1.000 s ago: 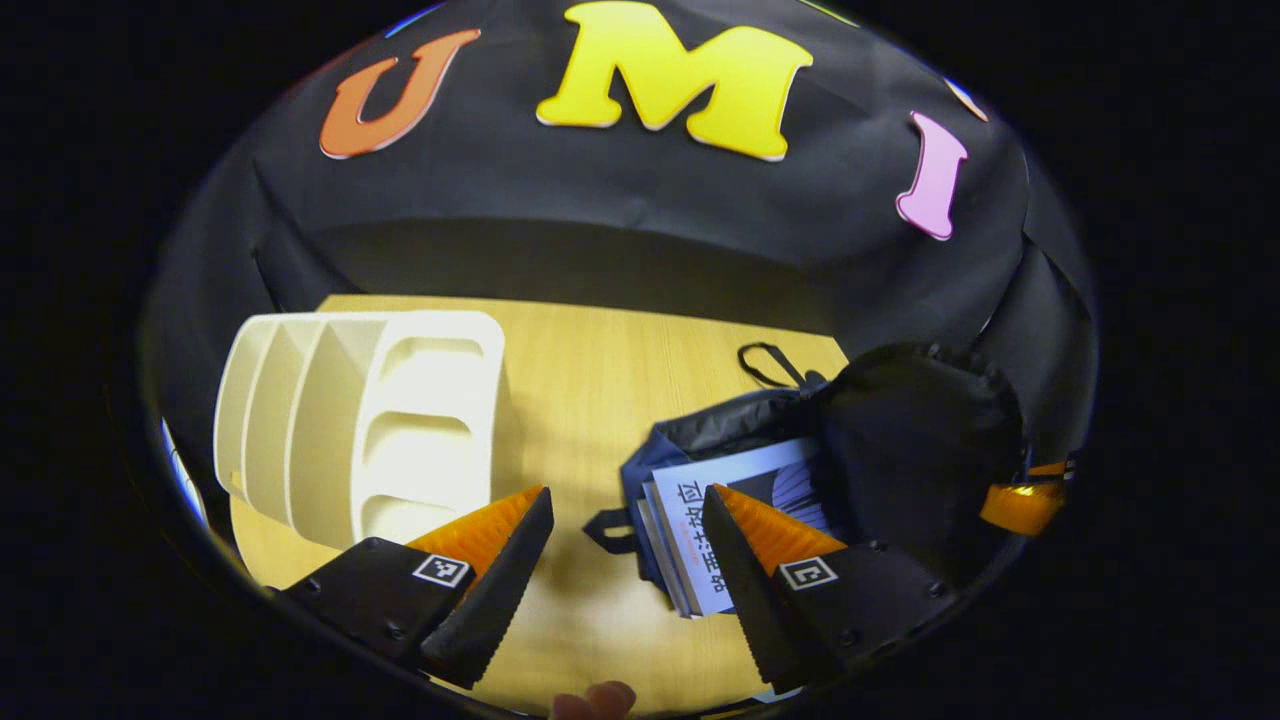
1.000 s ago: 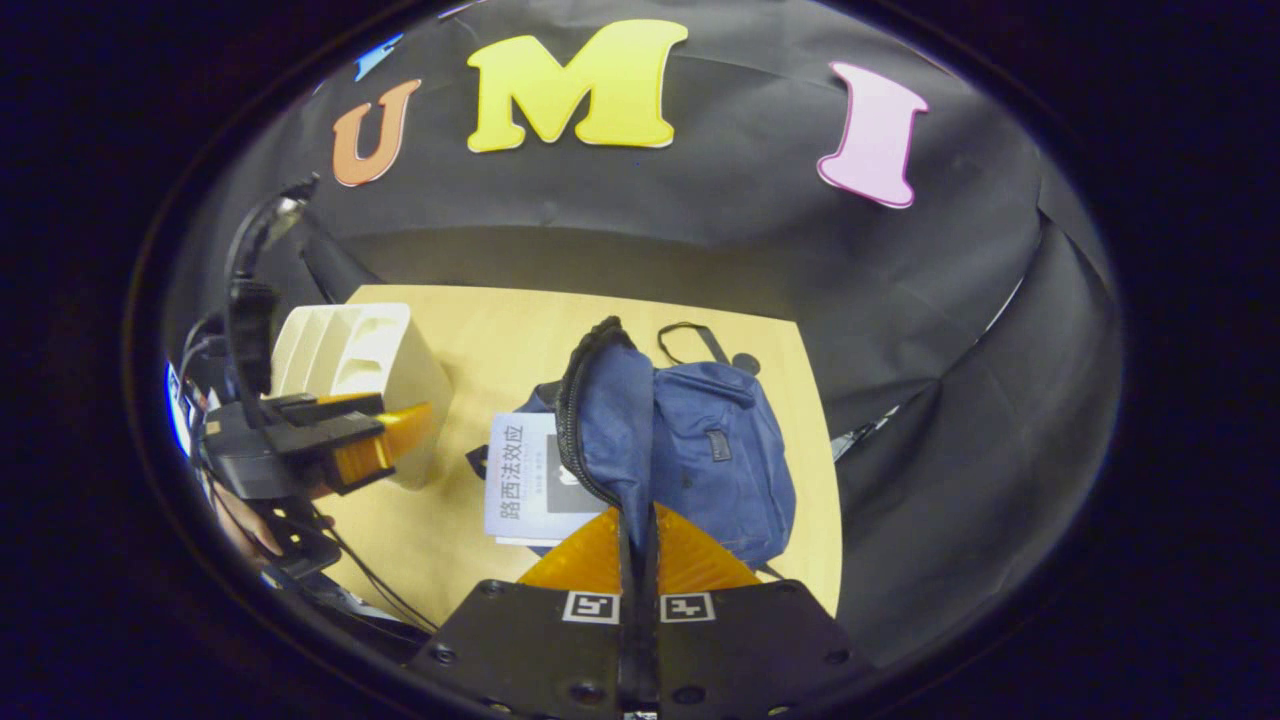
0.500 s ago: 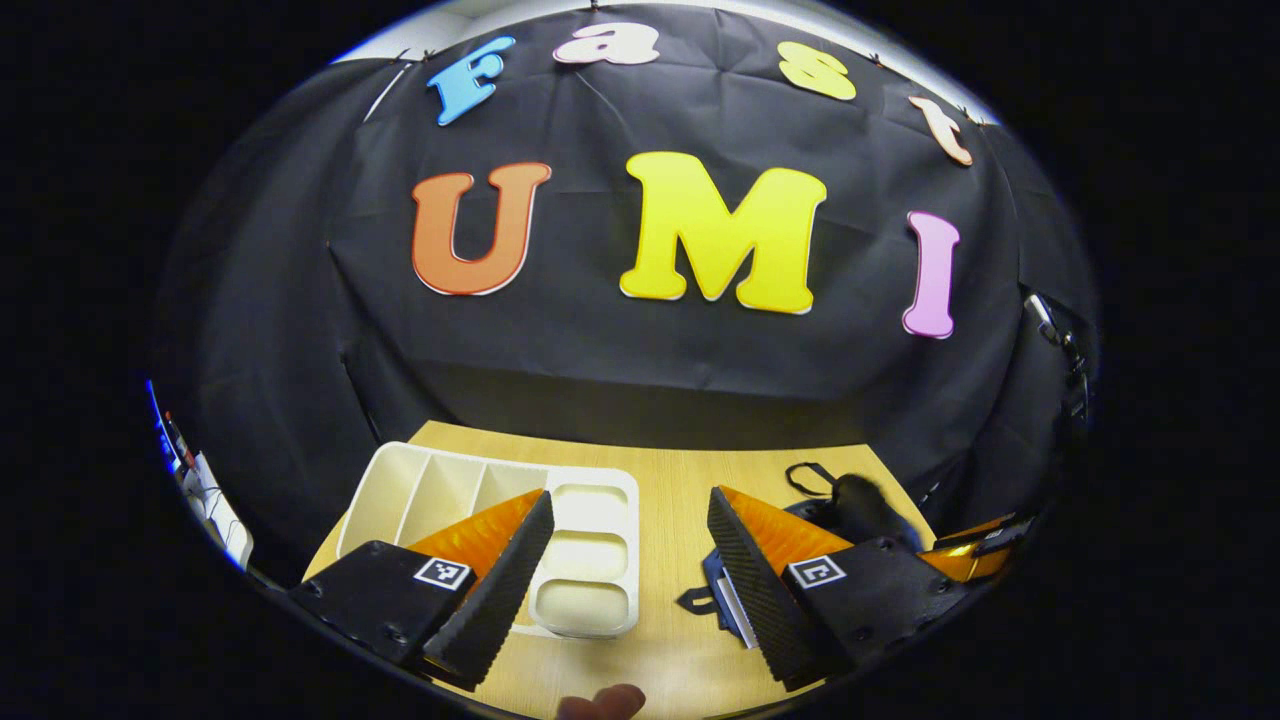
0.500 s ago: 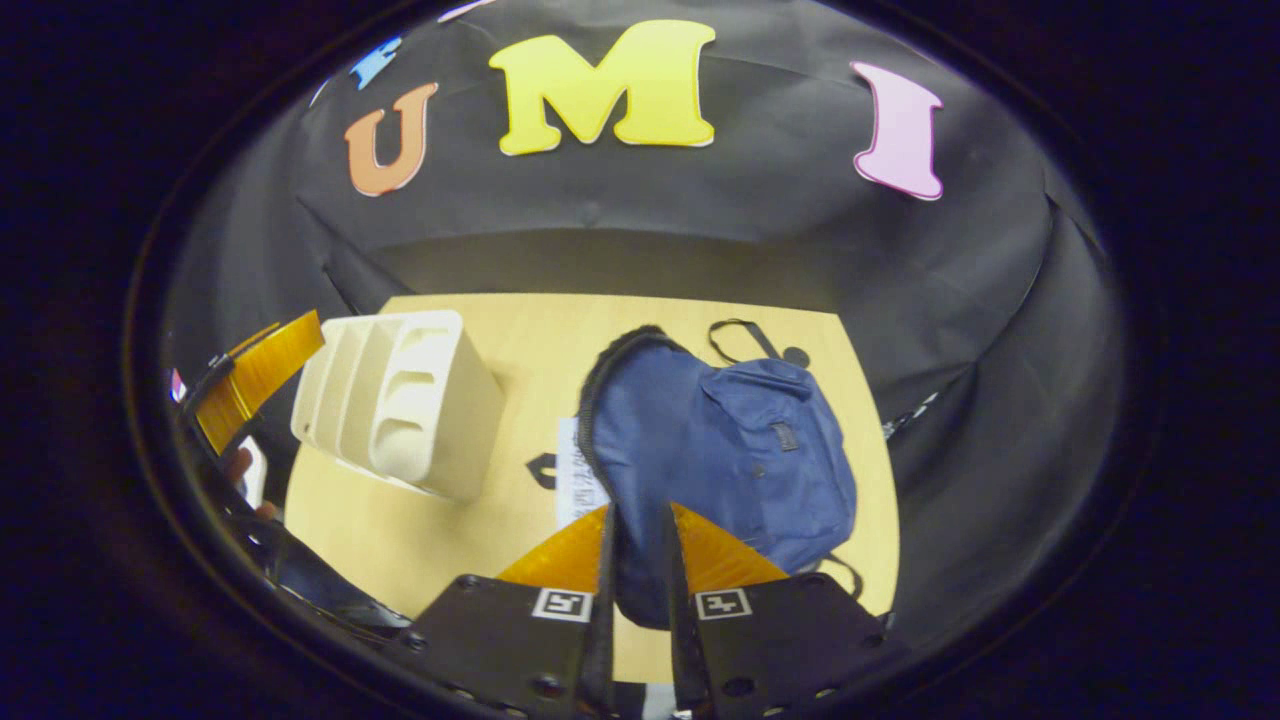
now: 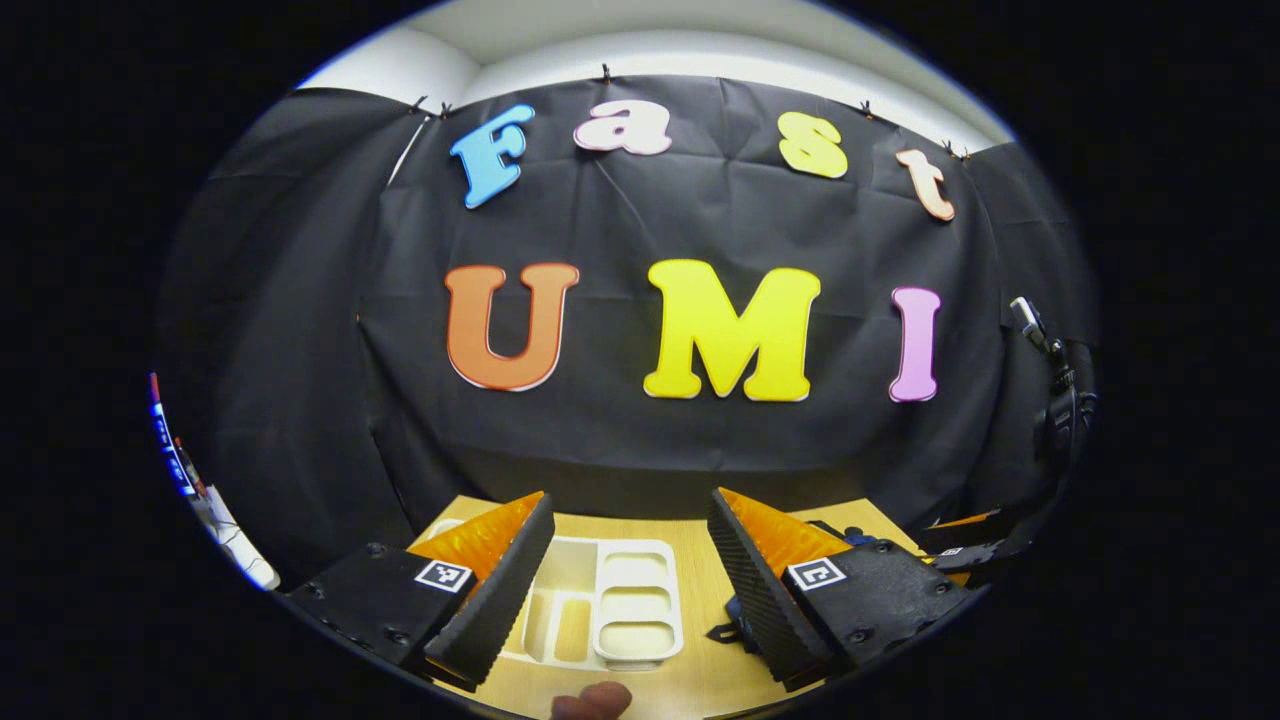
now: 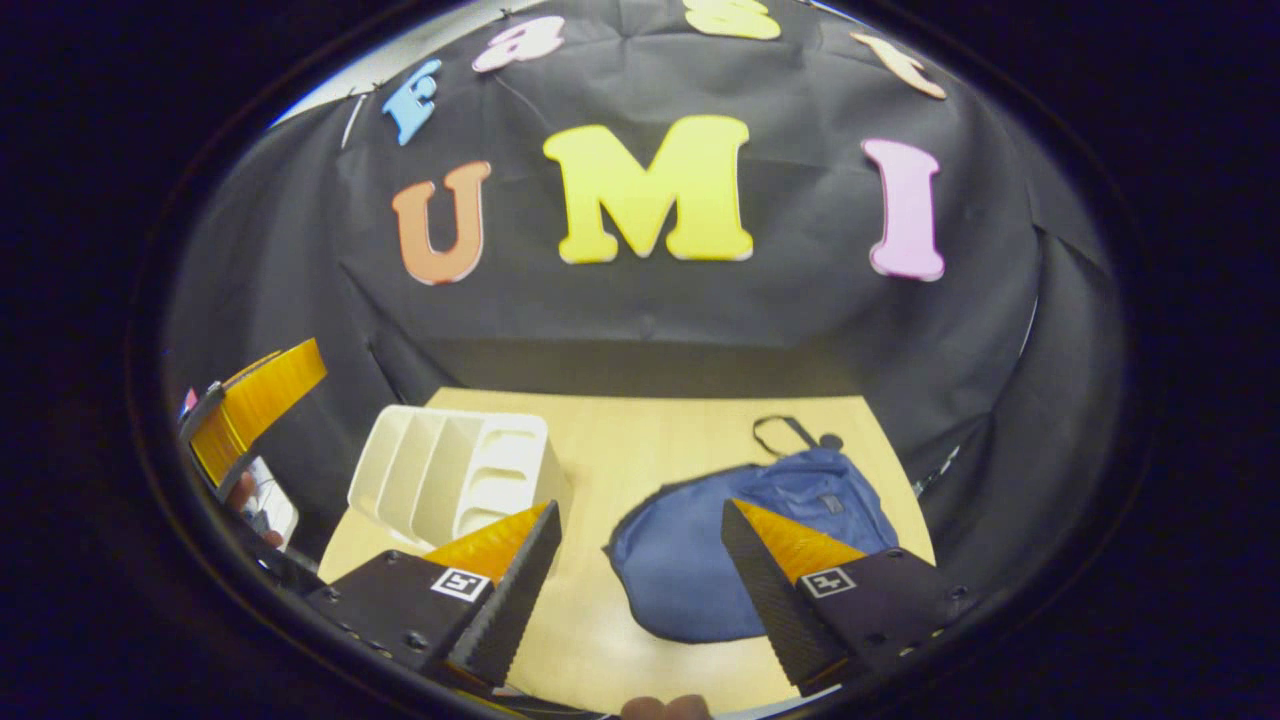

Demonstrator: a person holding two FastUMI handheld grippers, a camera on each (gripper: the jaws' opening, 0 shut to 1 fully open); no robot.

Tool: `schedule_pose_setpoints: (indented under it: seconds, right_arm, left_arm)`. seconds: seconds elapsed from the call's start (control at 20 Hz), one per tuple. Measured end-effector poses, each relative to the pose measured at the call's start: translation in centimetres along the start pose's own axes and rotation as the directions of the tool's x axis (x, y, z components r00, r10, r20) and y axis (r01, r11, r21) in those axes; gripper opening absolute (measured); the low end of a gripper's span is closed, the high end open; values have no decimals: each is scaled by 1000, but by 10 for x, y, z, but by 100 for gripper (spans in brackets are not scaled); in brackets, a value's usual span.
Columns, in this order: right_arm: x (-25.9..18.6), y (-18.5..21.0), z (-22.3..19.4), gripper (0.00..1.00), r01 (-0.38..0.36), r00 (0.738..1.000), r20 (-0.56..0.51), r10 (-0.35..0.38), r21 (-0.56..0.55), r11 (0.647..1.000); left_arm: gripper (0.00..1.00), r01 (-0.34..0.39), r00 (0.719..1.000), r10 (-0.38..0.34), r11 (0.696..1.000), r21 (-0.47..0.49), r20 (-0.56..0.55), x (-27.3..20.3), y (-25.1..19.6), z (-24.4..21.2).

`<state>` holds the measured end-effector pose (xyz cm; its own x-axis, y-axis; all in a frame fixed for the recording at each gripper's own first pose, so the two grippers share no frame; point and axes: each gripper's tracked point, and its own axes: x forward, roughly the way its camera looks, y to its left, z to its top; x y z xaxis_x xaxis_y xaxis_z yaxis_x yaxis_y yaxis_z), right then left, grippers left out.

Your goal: Open the schoolbag, grab two books from the bookshelf and put them into the schoolbag.

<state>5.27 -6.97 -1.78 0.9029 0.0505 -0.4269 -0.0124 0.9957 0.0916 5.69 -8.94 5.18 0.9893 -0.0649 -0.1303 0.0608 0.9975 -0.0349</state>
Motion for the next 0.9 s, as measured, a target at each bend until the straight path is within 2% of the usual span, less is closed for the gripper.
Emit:
schedule_pose_setpoints:
  seconds: [0.15,0.25,0.3,0.35,0.4,0.45,0.5,0.65,0.7,0.75,0.8,0.9]
  right_arm:
    - [-25,23,43,96,6,982,190,-8,10,1000]
    - [-45,35,62,96,25,952,305,-27,8,1000]
    - [-55,42,72,93,31,934,356,-30,3,1000]
    - [-64,50,81,99,37,913,405,-35,2,999]
    - [-71,54,90,94,55,890,452,-53,8,998]
    - [-78,52,93,94,74,869,489,-75,22,997]
    - [-85,55,94,95,72,858,508,-83,42,997]
    - [-90,56,90,95,71,843,530,-95,66,995]
    - [-92,54,88,97,74,842,530,-97,64,995]
    - [-91,53,83,97,76,844,527,-98,64,995]
    - [-90,53,81,98,76,848,522,-96,60,995]
    - [-92,51,76,93,82,853,513,-96,50,995]
  left_arm:
    - [98,-8,995,5,1000,29,99,-19,19,43]
    - [98,-36,986,28,999,41,166,-32,35,65]
    - [98,-48,980,38,998,46,196,-36,41,73]
    - [94,-48,976,38,998,45,215,-41,43,78]
    - [98,-41,973,30,998,45,230,-45,42,81]
    - [94,-35,972,24,999,42,232,-47,41,81]
    - [98,-34,971,24,999,41,236,-49,41,79]
    - [98,-58,969,43,997,54,245,-54,45,74]
    - [89,-58,971,43,997,56,236,-53,45,71]
    - [98,-42,977,30,998,52,211,-52,41,64]
    - [98,-19,982,9,999,49,187,-52,35,56]
    - [98,3,986,-15,997,74,167,-53,34,53]
